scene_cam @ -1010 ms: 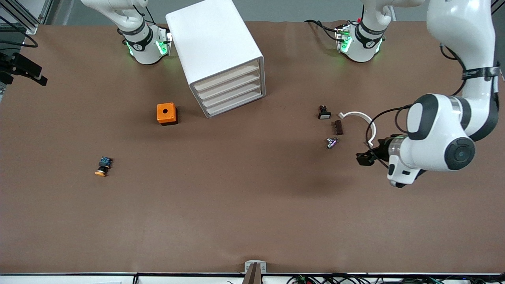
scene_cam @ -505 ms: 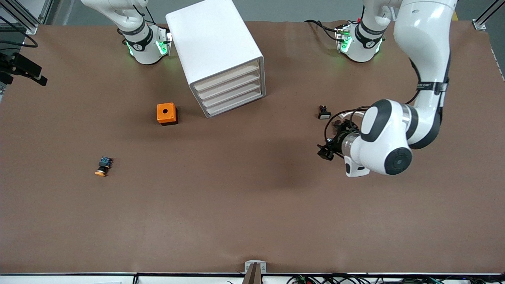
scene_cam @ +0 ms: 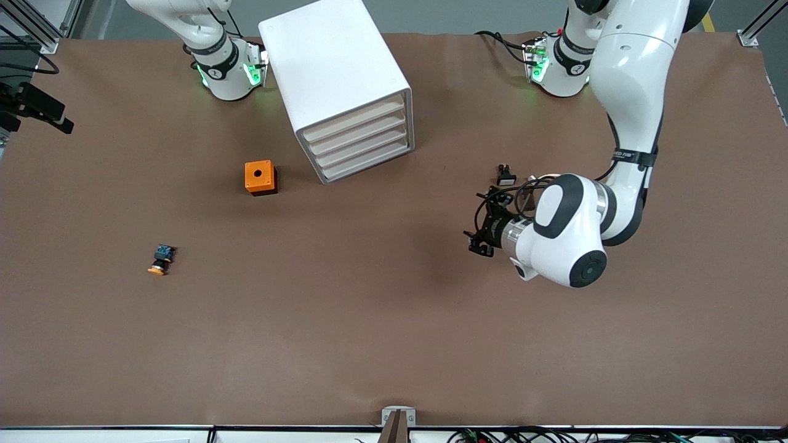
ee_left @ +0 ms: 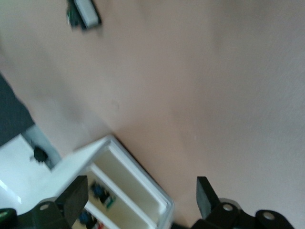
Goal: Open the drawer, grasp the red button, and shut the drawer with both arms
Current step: 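Reach the left gripper to the white cabinet drawer front and grasp it, then pull the drawer outward from the cabinet with the left gripper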
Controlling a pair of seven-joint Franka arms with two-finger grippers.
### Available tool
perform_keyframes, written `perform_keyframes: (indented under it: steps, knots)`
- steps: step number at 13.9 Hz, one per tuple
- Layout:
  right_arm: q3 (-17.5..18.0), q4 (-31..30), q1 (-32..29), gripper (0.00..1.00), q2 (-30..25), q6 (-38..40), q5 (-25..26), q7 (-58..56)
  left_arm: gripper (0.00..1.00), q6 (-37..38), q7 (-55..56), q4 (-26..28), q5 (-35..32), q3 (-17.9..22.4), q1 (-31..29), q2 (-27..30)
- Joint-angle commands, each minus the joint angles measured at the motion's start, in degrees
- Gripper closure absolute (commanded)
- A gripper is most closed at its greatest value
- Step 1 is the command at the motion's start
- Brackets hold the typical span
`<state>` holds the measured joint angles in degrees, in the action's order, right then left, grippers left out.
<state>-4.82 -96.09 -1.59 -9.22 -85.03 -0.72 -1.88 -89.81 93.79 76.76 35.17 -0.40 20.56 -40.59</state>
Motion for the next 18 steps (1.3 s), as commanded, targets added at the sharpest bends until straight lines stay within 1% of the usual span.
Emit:
perform_keyframes:
  steps: [1,5,7,9,12,14,17,18]
  knots:
    - [-0.27,-1.03,0.18,0.0,-1.15,-0.4,-0.43,0.12,0.0,1.04,7.25,-2.59,4.54,0.05,0.97,-2.56]
    - [-0.27,-1.03,0.18,0.0,-1.15,-0.4,-0.43,0.12,0.0,1.91,18.68,-2.5,9.02,-0.04,2.99,-4.84]
    - [-0.27,-1.03,0.18,0.0,-1.15,-0.22,-0.43,0.12,0.0,4.72,24.48,-2.5,10.96,-1.0,3.43,-6.33]
    - [-0.27,-1.03,0.1,0.0,-1.15,-0.31,-0.43,0.12,0.0,7.88,28.89,-2.24,14.73,-1.62,3.43,-7.39]
    - [-0.27,-1.03,0.18,0.0,-1.15,-0.22,-0.43,0.12,0.0,11.4,32.06,-1.97,20.27,-2.58,3.87,-8.97]
    - [-0.27,-1.03,0.1,0.0,-1.15,-0.22,-0.43,0.12,0.0,13.07,34.61,-1.97,24.05,-2.5,4.22,-10.91]
    - [-0.27,-1.03,0.1,0.0,-1.15,-0.22,-0.43,0.12,0.0,14.22,34.97,-1.97,24.77,-2.58,6.77,-12.14]
    - [-0.27,-1.03,0.1,0.0,-1.15,-0.22,-0.43,0.04,0.07,14.22,35.06,-1.97,25.56,-2.58,7.56,-12.14]
